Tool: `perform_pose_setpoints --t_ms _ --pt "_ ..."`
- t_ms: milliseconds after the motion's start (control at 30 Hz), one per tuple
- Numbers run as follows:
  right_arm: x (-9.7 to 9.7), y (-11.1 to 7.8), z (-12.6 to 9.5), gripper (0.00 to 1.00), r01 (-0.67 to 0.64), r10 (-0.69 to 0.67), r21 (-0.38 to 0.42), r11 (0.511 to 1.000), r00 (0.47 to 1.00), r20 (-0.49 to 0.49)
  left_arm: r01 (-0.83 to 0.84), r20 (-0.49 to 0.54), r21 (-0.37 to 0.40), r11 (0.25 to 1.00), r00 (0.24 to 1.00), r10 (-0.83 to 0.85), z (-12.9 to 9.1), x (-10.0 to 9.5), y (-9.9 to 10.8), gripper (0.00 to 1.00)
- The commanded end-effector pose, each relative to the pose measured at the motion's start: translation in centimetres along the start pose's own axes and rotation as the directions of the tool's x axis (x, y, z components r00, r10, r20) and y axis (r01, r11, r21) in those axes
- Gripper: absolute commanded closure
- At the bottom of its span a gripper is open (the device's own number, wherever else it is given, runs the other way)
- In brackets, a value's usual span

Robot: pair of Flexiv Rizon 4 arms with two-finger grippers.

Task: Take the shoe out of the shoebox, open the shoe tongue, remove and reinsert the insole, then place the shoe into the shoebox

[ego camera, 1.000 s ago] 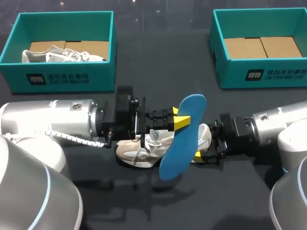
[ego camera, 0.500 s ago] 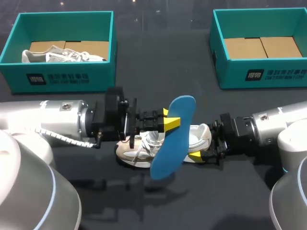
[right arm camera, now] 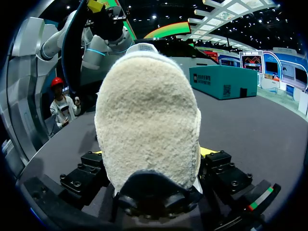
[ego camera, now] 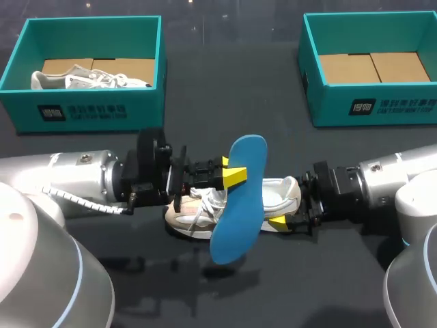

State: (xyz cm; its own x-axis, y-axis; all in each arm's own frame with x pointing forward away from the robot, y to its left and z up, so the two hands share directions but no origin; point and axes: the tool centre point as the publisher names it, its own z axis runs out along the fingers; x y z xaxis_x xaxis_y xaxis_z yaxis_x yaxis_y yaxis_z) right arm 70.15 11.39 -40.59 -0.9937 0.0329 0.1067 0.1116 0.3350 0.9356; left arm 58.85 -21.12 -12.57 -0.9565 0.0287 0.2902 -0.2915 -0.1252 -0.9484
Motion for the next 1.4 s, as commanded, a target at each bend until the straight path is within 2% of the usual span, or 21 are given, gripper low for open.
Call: perform_pose_setpoints --t_ms 33,467,1233,1400 --pt "0.0 -0.1 0.2 1.00 -0.001 0.001 0.004 1.000 1.000 0.000 0.030 0.010 0.031 0.999 0.999 -0.030 -1.1 0.1 0.1 1.00" --pt "0.0 -0.1 0.2 1.00 -0.001 0.001 0.004 1.000 1.000 0.000 0.097 0.027 0.024 0.995 0.995 -0.098 -1.3 0.7 -1.4 1.00" --pt "0.0 -0.1 0.2 1.00 -0.001 0.001 0.004 1.000 1.000 0.000 0.154 -0.014 0.027 0.988 0.988 -0.154 -1.6 1.4 -1.1 1.00" --pt "0.2 0.1 0.1 1.00 0.012 -0.012 0.028 1.000 1.000 0.016 0.154 -0.014 0.027 0.988 0.988 -0.154 -1.6 1.4 -1.1 1.00"
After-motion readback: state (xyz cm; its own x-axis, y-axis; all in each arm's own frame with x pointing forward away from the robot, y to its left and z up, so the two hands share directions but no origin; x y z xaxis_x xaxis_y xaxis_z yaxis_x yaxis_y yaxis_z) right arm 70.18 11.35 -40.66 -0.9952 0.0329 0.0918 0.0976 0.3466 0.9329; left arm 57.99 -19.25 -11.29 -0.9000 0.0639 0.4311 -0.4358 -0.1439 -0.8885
